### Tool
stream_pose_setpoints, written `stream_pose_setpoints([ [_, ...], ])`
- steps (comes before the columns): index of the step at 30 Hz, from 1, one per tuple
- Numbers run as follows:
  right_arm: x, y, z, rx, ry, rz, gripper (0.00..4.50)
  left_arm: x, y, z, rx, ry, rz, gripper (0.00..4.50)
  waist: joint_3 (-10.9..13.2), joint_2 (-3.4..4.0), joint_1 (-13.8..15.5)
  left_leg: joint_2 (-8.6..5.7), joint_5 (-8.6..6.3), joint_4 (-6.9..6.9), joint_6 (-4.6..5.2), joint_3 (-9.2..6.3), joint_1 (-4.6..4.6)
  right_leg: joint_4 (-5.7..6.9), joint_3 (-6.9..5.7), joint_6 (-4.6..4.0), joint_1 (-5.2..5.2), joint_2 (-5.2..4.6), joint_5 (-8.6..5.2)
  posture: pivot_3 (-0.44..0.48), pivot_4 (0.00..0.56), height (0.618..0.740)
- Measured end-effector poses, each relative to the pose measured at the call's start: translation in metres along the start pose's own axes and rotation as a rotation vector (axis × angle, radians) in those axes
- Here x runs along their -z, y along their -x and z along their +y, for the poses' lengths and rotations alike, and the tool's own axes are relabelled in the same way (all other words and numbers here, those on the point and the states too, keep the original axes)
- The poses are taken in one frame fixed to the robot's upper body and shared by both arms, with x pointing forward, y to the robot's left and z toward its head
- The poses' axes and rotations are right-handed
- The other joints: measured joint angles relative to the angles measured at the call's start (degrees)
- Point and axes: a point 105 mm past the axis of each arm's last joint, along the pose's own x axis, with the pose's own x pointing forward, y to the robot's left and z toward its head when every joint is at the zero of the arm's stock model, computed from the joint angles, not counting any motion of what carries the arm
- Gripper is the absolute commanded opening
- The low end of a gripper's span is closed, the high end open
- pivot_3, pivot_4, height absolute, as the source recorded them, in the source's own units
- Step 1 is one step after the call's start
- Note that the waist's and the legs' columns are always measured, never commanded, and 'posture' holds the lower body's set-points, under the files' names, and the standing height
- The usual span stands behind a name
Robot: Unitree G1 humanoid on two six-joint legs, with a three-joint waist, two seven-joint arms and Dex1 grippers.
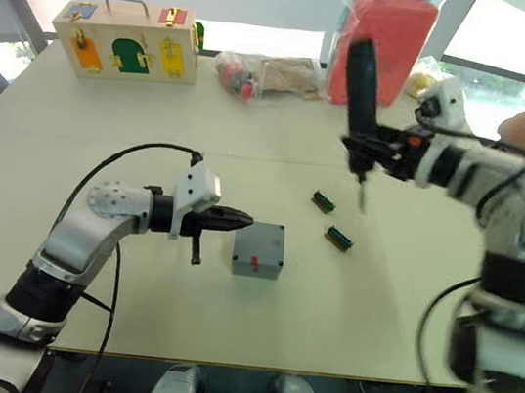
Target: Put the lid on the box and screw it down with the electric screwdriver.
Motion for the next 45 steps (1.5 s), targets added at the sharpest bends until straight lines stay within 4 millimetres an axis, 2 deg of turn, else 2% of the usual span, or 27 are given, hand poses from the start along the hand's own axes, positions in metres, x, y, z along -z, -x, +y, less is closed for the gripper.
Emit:
stream_pose_setpoints([
  [3, -0.002, 0.003, 0.015, -0.004, 0.037, -0.124, 1.86, 0.004, 0.001, 0.001, 0.006, 0.017, 0.009, 0.0, 0.0, -0.03, 0.1, -0.04, 0.0, 0.15, 0.0, -0.01, 0.01, -0.05, 0.03, 0.13, 0.12, -0.1, 0.08, 0.0, 0.15, 0.73],
  [7, 0.026, 0.007, 0.032, 0.016, 0.067, -0.171, 1.86, 0.007, 0.004, 0.001, 0.022, 0.022, 0.031, 0.0, 0.0, -0.03, -0.3, -0.15, -0.01, 0.44, 0.01, -0.01, 0.02, -0.02, 0.07, 0.28, 0.23, -0.09, 0.17, 0.0, 0.15, 0.73],
  [9, 0.043, 0.001, 0.045, 0.011, 0.049, -0.175, 1.86, 0.009, 0.001, -0.001, 0.04, 0.024, 0.041, 0.0, 0.0, 0.0, -0.6, -0.11, 0.0, 0.53, 0.01, 0.0, 0.04, 0.13, 0.07, 0.29, 0.2, -0.02, 0.17, 0.0, 0.15, 0.73],
  [14, 0.05, -0.007, 0.064, -0.03, 0.085, -0.199, 1.86, 0.015, 0.0, -0.001, 0.047, 0.04, 0.062, 0.0, 0.0, 0.0, -0.3, -0.06, 0.0, 0.56, 0.01, -0.07, 0.08, 0.28, 0.06, 0.25, 0.18, 0.08, 0.15, 0.0, 0.15, 0.73],
  [20, 0.062, -0.004, 0.065, -0.006, 0.068, -0.19, 1.86, 0.024, -0.009, -0.005, 0.055, 0.068, 0.088, 0.0, 0.0, -0.02, -0.2, -0.11, -0.01, 0.7, 0.01, -0.03, 0.06, 0.28, 0.12, 0.26, 0.23, -0.01, 0.16, 0.0, 0.15, 0.73],
  [26, 0.075, -0.002, 0.066, 0.011, 0.057, -0.172, 1.86, 0.026, -0.012, -0.003, 0.037, 0.065, 0.083, 0.0, 0.0, -0.02, -0.2, -0.09, -0.01, 0.7, 0.01, -0.06, 0.07, 0.31, 0.09, 0.26, 0.23, 0.03, 0.15, 0.0, 0.15, 0.73],
  [45, 0.076, 0.009, 0.057, 0.054, 0.112, -0.179, 1.86, 0.026, -0.014, -0.003, 0.048, 0.048, 0.082, 0.0, 0.0, -0.06, -0.1, -0.1, -0.01, 0.72, 0.01, -0.06, 0.1, 0.37, 0.1, 0.26, 0.25, 0.02, 0.15, 0.0, 0.15, 0.73],
])
